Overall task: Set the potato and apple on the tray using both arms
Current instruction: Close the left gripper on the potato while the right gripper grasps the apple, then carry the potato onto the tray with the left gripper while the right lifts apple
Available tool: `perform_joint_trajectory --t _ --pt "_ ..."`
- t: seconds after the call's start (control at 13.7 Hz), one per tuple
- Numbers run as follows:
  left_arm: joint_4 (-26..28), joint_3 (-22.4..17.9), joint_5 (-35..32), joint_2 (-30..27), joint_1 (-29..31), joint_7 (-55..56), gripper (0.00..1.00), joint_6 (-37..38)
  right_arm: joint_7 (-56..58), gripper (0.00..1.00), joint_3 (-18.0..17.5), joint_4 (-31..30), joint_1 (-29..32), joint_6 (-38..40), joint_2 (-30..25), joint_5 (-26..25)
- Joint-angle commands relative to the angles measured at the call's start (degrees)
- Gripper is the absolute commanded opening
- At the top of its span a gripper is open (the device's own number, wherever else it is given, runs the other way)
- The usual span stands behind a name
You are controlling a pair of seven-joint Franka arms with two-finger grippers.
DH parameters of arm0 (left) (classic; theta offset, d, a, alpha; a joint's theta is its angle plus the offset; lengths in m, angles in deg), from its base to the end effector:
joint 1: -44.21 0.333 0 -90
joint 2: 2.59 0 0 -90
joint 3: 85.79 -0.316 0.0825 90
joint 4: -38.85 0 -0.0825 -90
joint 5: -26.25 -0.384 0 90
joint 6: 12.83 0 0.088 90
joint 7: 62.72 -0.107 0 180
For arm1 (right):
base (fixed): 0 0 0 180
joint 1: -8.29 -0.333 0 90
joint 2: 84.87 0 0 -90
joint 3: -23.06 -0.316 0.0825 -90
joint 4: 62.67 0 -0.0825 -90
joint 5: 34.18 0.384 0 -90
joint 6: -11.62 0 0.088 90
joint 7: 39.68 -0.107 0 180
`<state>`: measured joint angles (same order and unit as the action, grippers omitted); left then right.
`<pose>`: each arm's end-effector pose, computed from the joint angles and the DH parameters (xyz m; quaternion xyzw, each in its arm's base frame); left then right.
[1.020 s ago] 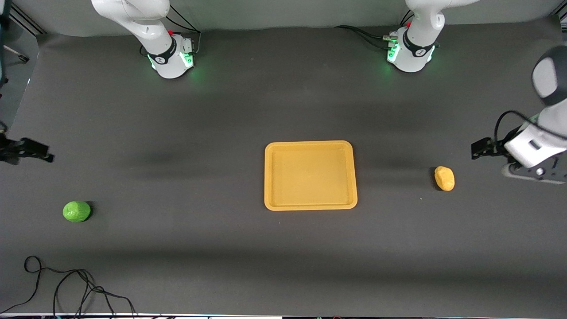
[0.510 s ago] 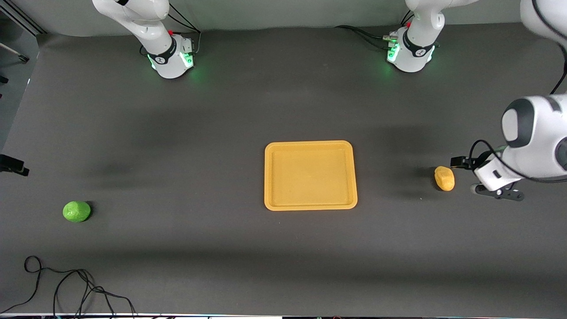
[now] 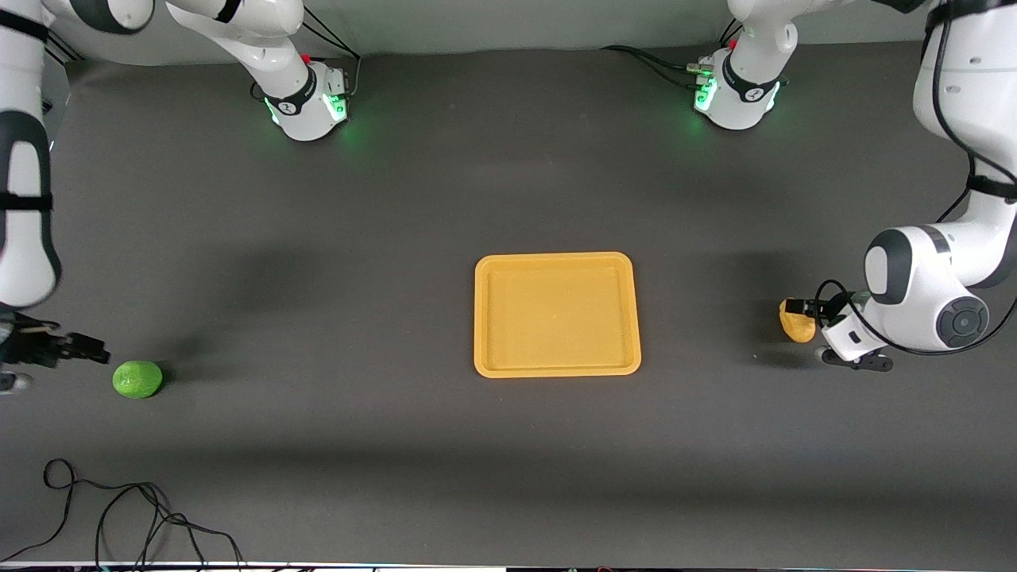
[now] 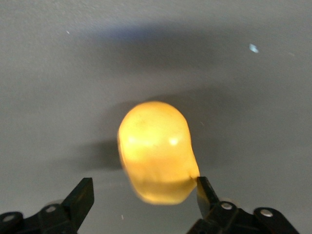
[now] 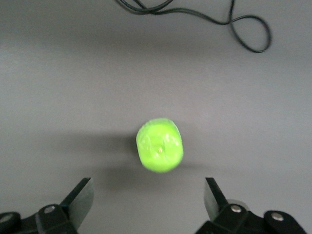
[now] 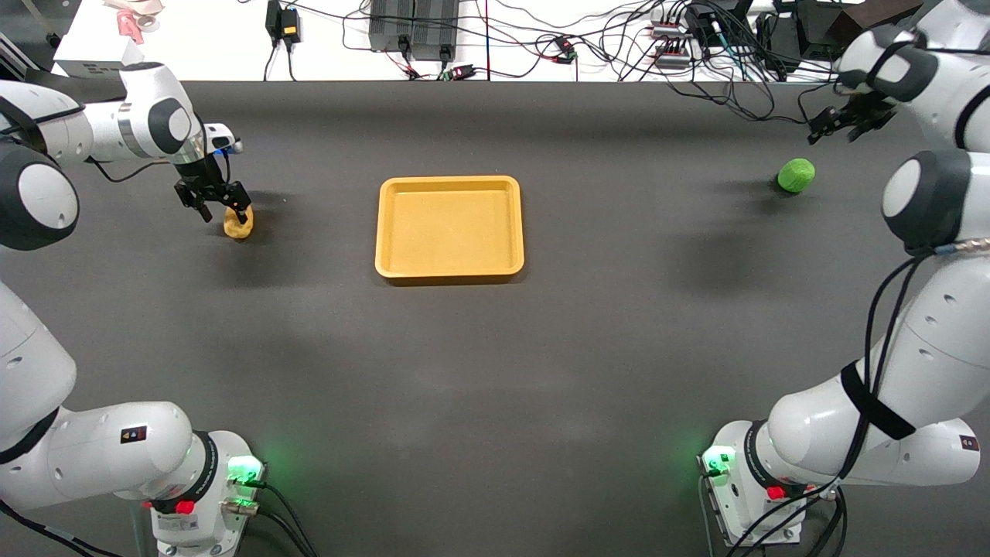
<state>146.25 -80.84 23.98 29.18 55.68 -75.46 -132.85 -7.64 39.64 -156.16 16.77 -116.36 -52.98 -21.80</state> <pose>0.5941 0.0712 0.1927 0.9842 -0.0635 -0.1614 0.0357 0.6394 -0.2633 0.3126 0.9990 0.0207 0.0379 0.0064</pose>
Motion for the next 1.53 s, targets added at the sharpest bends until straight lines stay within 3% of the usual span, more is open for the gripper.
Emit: perform_joint_trajectory --t 0.0,0.22,0.36,0.44,0.73,0.95,1.02,1.24,1.31,1.46 --pt "-1.1 0.5 0.2 0.4 0.1 -0.6 0.94 -0.4 2.3 1.00 0.3 1.9 0.0 -2.3 4.0 3.3" --pt "-1.2 0.6 0.4 0.3 -0.3 -0.1 0.46 -0.5 2.3 1.00 0.2 1.9 0.0 -4.1 6.1 4.6" --pt "-1.6 0.9 0.4 -0.9 -0.4 2.3 0.24 0.8 2.3 1.00 0.2 2.2 0.2 -5.2 7.9 5.0" --pt "-1.7 1.0 0.4 -2.0 -0.7 4.5 0.18 1.2 2.3 1.00 0.2 2.0 0.2 -5.6 8.4 5.4" --pt "-3.9 7.4 2.7 -5.8 -2.1 17.3 0.19 2.8 2.5 1.00 0.0 2.4 1.0 -6.1 10.7 6.7" --pt "-7.6 13.1 2.7 -5.1 -6.0 31.8 0.23 2.7 3.3 0.99 0.0 2.3 1.0 -7.2 11.5 7.2" --pt "-9.0 13.2 2.7 -4.7 -8.6 35.0 0.23 2.7 3.6 0.93 0.0 2.2 1.1 -7.2 11.5 7.2" --pt "-10.1 13.2 2.4 -3.2 -16.4 43.0 0.18 1.3 5.7 0.39 0.0 2.3 1.4 -6.8 11.5 7.2" --pt "-10.1 13.3 2.6 -2.3 -18.4 43.1 0.18 0.5 6.2 0.33 0.0 2.3 1.4 -6.8 11.3 7.2" --pt "-9.5 13.2 2.6 -0.4 -21.2 43.2 0.18 0.4 6.2 0.31 0.0 2.5 0.8 -5.8 10.0 7.1"
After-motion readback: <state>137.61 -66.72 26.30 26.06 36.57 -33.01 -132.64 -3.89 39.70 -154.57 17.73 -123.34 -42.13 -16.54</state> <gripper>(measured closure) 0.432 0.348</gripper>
